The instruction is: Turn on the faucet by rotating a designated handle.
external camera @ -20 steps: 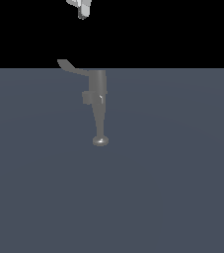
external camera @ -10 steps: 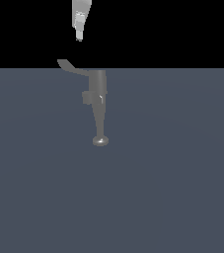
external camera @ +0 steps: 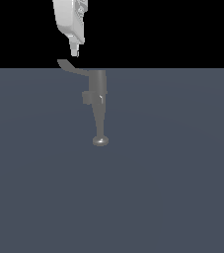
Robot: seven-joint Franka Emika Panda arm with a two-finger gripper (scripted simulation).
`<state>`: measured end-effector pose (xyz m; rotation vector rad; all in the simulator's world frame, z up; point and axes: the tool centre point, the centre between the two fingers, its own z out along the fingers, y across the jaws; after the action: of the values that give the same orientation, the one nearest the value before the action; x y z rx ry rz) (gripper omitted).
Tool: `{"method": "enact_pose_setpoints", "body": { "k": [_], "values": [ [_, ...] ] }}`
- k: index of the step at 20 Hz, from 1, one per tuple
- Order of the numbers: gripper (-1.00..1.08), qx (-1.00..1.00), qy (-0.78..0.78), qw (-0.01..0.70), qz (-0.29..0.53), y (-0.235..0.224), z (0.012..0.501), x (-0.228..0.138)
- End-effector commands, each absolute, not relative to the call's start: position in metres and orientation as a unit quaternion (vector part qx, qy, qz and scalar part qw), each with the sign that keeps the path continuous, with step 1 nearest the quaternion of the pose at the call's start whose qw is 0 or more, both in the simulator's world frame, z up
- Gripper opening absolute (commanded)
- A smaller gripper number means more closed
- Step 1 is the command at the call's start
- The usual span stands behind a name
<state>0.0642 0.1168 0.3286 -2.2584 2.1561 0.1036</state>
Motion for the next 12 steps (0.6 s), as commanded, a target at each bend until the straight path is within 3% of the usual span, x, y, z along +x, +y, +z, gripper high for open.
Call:
{"method": "enact_pose_setpoints", "body": {
  "k": [1, 12],
  "values": [
    [-1.00, -0.705, 0.709, 0.006, 0.025, 0.124, 0.321, 0.073],
    [-1.00, -0.661, 0.750, 0.000, 0.002, 0.142, 0.301, 0.092]
  ]
}}
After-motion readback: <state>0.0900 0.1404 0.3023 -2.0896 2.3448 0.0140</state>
